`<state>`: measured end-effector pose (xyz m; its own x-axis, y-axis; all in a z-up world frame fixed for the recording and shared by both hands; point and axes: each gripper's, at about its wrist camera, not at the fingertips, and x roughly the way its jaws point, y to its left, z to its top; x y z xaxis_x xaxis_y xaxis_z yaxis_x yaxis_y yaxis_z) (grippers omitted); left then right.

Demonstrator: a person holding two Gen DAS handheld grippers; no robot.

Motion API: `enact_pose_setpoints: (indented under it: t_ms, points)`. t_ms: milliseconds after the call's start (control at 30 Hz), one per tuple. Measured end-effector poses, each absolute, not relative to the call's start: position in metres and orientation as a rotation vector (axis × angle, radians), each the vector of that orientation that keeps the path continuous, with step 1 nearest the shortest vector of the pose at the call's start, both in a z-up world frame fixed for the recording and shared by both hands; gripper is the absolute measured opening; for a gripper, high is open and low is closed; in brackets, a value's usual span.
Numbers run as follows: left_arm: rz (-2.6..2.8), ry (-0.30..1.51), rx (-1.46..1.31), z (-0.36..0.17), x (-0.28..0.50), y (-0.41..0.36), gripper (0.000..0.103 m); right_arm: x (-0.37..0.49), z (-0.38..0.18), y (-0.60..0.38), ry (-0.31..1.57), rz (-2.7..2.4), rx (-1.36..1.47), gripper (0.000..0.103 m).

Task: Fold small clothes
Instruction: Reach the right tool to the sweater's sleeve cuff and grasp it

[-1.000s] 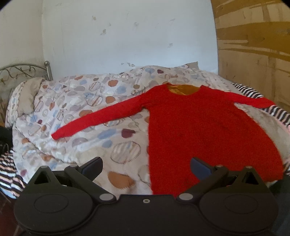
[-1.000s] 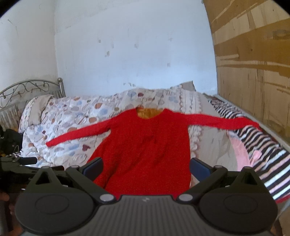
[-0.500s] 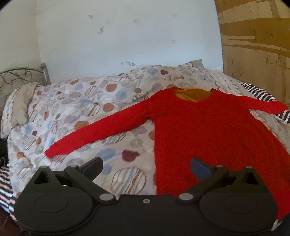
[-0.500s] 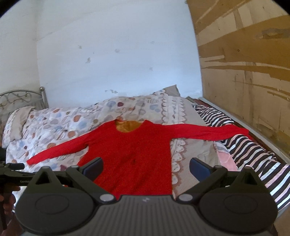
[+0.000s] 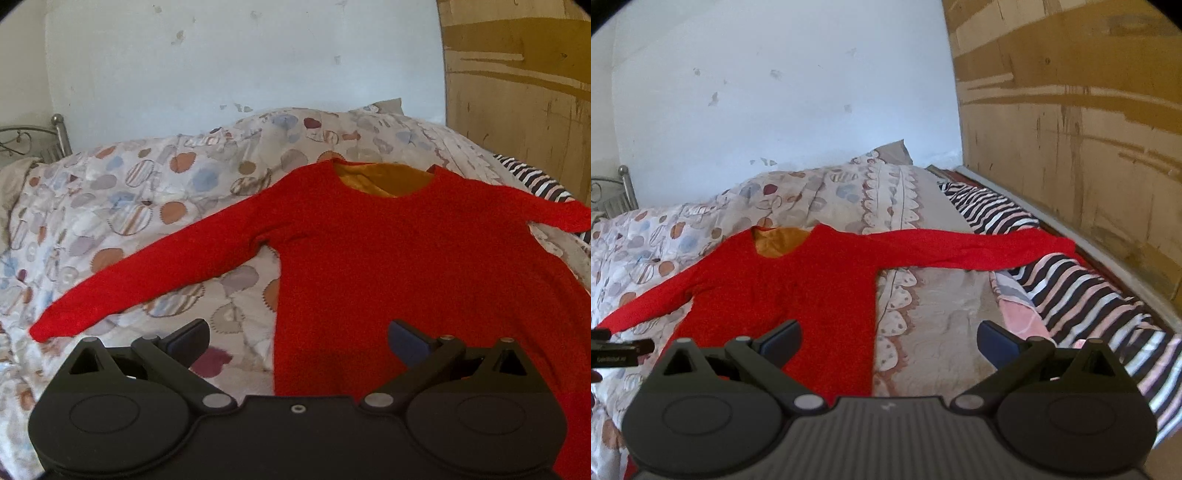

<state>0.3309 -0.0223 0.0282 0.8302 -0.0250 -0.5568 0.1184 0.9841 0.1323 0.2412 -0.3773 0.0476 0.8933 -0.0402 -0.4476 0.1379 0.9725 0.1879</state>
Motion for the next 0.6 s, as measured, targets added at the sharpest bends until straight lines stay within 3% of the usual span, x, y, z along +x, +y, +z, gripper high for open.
enact_pose_setpoints:
  t_ms: [200,467,600]
  points:
    - [-0.176,0.462,0.146,0.016,0.347,-0.037,0.102,0.296,0.021,-0.422,0.440,-0.126,0.199,0.103]
    - [-0.176,0.523,0.125,-0.032,0.382,-0.062,0.102,0.366,-0.009,-0.515,0.398,-0.213,0.348,0.102]
    - [-0.172,0.528,0.126,-0.054,0.378,-0.061,0.102,0.386,-0.020,-0.562,0.368,-0.296,0.424,0.096]
